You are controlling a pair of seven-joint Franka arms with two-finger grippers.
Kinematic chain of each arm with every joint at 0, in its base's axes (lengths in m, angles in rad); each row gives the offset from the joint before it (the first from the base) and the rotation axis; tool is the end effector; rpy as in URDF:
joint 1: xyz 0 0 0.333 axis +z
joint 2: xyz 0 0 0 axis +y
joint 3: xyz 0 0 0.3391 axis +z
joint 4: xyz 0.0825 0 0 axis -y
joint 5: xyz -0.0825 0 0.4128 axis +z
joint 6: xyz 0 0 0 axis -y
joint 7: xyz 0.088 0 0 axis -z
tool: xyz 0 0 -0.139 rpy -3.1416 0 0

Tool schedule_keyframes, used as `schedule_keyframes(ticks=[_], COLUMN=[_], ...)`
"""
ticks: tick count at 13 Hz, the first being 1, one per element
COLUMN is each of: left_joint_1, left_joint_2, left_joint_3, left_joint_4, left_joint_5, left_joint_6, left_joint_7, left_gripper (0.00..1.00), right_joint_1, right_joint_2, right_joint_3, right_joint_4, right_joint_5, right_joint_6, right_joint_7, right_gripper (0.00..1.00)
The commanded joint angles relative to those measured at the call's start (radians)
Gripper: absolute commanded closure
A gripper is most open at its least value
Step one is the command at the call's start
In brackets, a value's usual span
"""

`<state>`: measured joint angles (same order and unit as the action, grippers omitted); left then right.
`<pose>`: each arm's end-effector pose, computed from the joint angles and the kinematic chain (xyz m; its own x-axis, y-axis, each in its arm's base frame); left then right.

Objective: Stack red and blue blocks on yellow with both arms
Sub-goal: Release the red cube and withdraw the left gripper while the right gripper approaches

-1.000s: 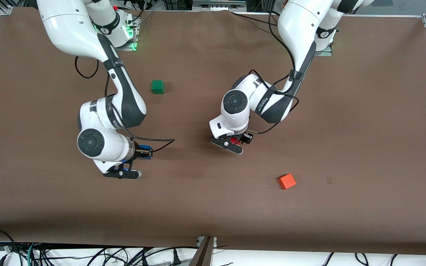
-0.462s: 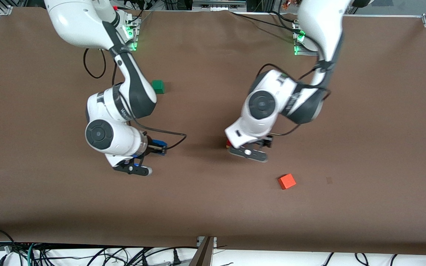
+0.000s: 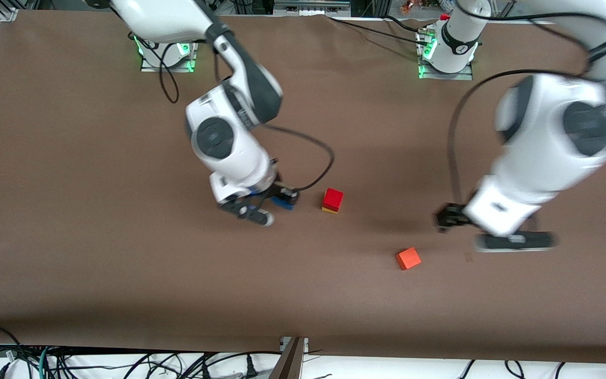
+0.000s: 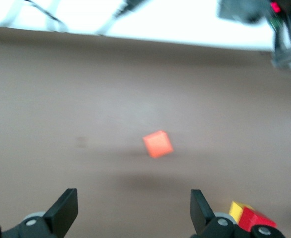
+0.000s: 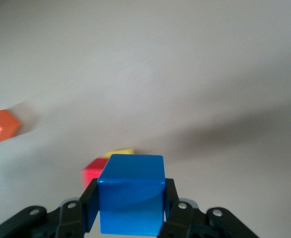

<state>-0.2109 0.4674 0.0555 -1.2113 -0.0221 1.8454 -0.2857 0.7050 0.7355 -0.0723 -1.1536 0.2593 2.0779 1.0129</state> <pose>0.7445 -0.1282 0.5140 0.9787 0.1280 0.1607 0.1225 -0.9915 0.0441 0.6390 0.5142 0.3608 0.8972 -0.4357 -0.0717 -0.4388 -0.8613 -0.2562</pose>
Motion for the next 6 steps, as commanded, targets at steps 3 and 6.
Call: schedule_keyframes(ticks=[3,6], left_joint_1=[0.107,0.137], left_joint_2=[-0.078,-0.095], left_joint_3=[-0.014,-0.025], left_joint_4=[-0.022,-0.02], left_joint_5=[-0.007,-0.006], left_joint_6=[-0.142,-0.285], left_joint_7=[0.002,0.035], left_gripper=[0.0,0.0], right_joint_1=[0.185,0.185], right_joint_2=[0.117,0.143], right_joint_3=[-0.026,-0.026], right_joint_4=[0.083,0.097], right_joint_5=[-0.119,-0.173], right_joint_6=[0.165,0.185], right_joint_7=[0.271,0.259], right_gripper=[0.55,0.51])
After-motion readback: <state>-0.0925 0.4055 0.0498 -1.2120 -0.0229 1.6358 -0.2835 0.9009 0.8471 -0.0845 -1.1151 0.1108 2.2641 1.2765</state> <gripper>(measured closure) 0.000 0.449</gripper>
